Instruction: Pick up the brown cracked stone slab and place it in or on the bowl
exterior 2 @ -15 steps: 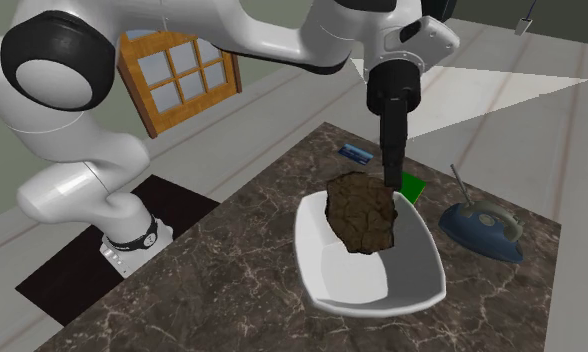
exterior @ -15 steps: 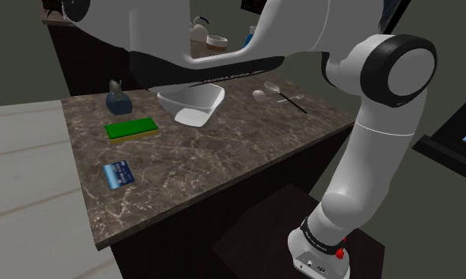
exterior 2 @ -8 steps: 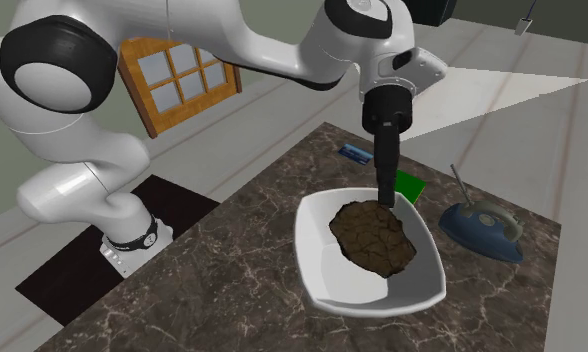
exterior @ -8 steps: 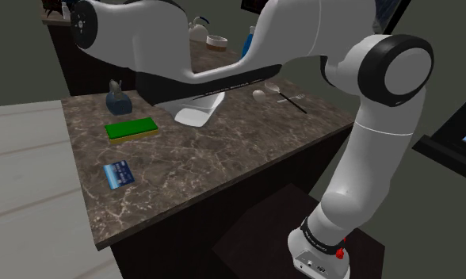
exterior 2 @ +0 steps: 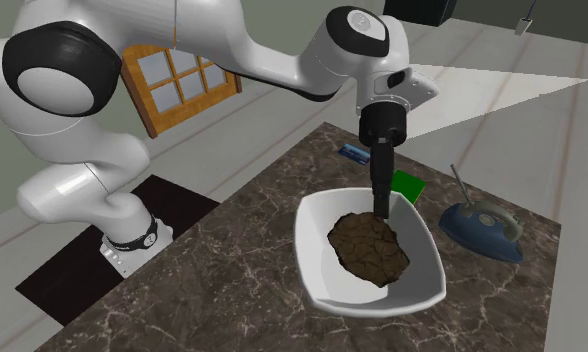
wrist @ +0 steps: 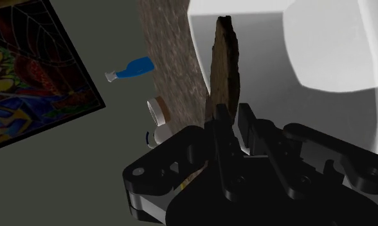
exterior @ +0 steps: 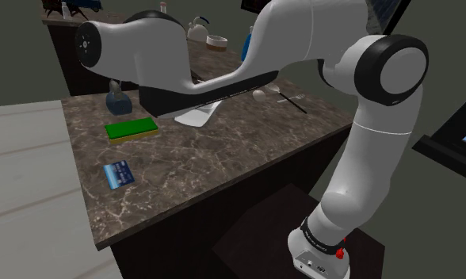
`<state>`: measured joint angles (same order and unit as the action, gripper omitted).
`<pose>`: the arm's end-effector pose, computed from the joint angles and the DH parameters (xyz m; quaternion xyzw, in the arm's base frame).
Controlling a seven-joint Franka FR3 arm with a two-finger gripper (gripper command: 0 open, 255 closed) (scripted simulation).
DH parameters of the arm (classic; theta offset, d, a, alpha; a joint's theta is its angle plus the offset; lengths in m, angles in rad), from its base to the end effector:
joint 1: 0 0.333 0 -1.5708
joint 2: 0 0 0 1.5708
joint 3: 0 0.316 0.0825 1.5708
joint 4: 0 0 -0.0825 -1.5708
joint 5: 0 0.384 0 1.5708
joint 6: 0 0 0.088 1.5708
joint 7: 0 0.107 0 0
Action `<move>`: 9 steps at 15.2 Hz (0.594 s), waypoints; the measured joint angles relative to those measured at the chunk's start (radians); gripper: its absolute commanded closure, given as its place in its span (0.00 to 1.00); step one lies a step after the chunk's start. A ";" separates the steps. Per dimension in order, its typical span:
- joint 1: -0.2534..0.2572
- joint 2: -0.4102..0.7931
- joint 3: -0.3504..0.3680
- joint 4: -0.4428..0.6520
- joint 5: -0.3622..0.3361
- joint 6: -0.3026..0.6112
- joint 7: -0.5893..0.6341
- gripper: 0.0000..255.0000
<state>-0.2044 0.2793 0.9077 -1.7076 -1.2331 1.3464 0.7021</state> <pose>0.5439 0.2403 0.5024 0.8456 0.0410 0.1489 0.5110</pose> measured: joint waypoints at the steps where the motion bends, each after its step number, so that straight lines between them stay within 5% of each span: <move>1: 0.000 0.000 0.000 0.000 0.000 0.000 0.001 1.00; 3: 0.000 0.000 0.000 -0.001 0.000 0.000 0.001 1.00; 4: 0.000 0.000 0.000 -0.001 0.000 0.000 0.001 0.00; 9: -0.007 -0.009 -0.004 0.000 -0.003 -0.007 0.001 0.00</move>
<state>-0.2117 0.2707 0.9035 -1.7079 -1.2363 1.3393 0.7033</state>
